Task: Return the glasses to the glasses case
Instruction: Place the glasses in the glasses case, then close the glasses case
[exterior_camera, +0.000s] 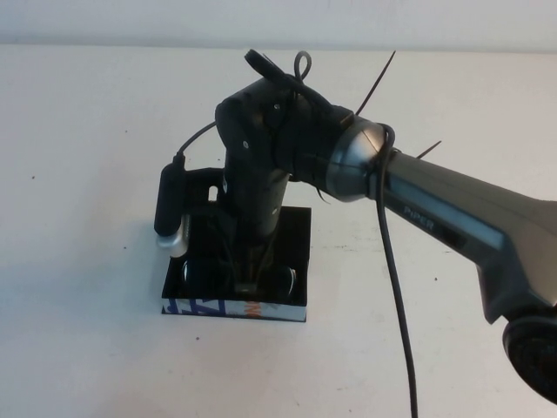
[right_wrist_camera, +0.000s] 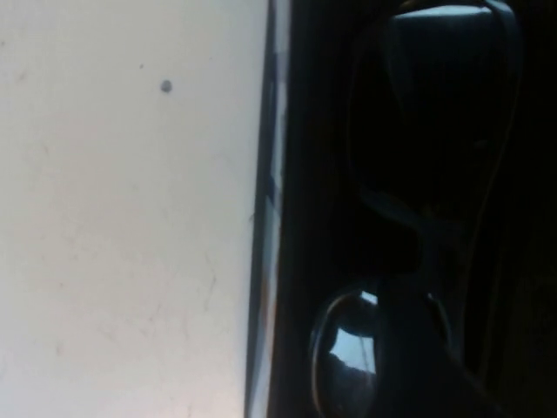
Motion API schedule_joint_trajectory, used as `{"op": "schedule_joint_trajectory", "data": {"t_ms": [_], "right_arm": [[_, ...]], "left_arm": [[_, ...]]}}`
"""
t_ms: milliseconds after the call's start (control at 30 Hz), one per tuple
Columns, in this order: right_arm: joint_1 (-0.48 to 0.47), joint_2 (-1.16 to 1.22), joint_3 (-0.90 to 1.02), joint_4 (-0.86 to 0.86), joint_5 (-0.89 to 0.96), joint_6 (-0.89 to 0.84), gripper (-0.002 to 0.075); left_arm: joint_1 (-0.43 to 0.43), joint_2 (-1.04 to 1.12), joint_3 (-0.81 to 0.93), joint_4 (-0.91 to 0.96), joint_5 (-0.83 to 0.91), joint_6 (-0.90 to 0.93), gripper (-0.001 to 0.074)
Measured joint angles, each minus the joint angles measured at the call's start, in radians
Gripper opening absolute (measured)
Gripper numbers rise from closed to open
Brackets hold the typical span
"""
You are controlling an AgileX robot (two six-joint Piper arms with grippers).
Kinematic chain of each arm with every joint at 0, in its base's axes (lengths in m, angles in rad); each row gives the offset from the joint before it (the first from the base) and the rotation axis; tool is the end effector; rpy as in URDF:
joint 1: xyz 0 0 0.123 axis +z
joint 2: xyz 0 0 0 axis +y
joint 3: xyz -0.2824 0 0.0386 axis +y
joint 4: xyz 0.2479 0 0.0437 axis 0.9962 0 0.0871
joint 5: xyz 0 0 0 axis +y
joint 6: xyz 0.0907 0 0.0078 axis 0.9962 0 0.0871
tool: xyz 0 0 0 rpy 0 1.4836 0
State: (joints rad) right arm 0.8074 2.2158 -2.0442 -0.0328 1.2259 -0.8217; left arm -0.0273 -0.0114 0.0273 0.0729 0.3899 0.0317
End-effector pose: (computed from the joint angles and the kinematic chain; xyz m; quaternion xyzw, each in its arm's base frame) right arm 0.3309 0.3417 0.2382 -0.7236 0.6778 -0.0170 0.1297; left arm 0.0522 0.0011 0.1696 0.0431 0.8089 0.0323 0.5855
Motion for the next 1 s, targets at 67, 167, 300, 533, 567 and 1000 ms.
{"op": "schedule_joint_trajectory", "data": {"t_ms": [67,167,300,533,567,1000], "right_arm": [[0.000,-0.010,0.000,-0.002,0.000,0.026,0.0260],[0.004,-0.055,0.008,-0.015,0.000,0.113,0.0217],[0.010,-0.189,0.071,-0.027,0.000,0.290,0.0060],[-0.043,-0.322,0.167,-0.027,0.014,0.504,-0.0004],[-0.055,-0.324,0.169,-0.027,0.015,0.516,-0.0006],[-0.129,-0.324,0.177,0.093,0.000,0.495,-0.0011]], "left_arm": [[0.000,0.000,0.000,0.000,0.000,0.000,-0.0004],[0.000,0.000,0.000,0.000,0.002,0.000,-0.0004],[0.000,0.000,0.000,0.000,0.004,0.000,-0.0004],[0.000,0.000,0.000,-0.002,0.004,0.000,-0.0004],[0.000,0.000,0.000,-0.002,0.004,0.000,-0.0004],[0.000,0.000,0.000,-0.002,0.004,0.000,-0.0004]]}}
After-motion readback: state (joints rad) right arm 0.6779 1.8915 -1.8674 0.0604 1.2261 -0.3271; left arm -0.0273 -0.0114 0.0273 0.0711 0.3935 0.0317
